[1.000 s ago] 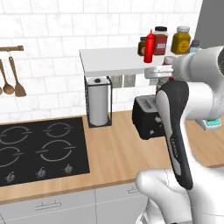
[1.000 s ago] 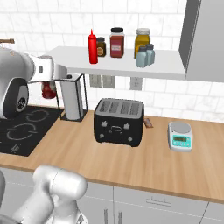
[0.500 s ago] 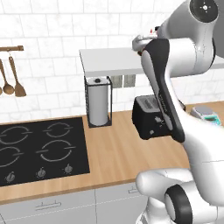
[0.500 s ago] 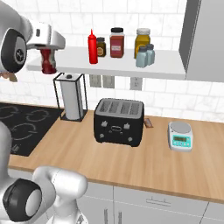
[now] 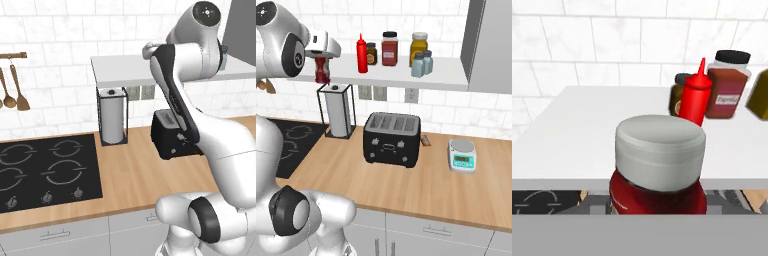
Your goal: Put the shaker and condiment bottle from the counter next to their counterparts in the cabinet.
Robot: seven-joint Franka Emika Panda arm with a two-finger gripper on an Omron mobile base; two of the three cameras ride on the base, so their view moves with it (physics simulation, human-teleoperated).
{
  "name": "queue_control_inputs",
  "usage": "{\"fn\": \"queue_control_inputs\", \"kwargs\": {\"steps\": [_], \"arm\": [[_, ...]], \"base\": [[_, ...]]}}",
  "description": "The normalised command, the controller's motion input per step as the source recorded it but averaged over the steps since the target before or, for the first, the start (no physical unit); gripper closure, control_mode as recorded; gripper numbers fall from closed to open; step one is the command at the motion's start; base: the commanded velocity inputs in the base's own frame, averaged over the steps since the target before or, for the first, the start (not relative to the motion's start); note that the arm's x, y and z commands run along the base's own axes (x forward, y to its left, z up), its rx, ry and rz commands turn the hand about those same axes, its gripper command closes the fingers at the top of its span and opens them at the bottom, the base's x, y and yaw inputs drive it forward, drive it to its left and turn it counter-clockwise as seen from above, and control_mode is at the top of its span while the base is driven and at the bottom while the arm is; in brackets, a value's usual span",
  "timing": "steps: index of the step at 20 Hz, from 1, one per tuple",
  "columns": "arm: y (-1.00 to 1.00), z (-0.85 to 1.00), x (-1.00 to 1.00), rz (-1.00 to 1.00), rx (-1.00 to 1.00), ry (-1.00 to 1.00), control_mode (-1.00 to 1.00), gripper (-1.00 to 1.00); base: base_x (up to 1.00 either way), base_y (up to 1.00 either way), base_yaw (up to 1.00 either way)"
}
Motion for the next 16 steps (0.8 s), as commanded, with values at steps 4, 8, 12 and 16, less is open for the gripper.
{"fn": "queue_control_inputs", "kwargs": {"steps": [4, 8, 12, 16], "arm": [[-0.08, 0.17, 0.18, -0.10, 0.05, 0.00, -1.00, 1.00], [-0.12, 0.12, 0.35, -0.16, 0.04, -0.05, -1.00, 1.00], [0.00, 0.17, 0.20, -0.11, 0.04, -0.10, -1.00, 1.00], [-0.07, -0.21, 0.27, 0.00, 0.00, -0.01, -1.00, 1.00]], "base": [[0.00, 0.00, 0.00], [0.00, 0.00, 0.00], [0.00, 0.00, 0.00], [0.00, 0.00, 0.00]]}}
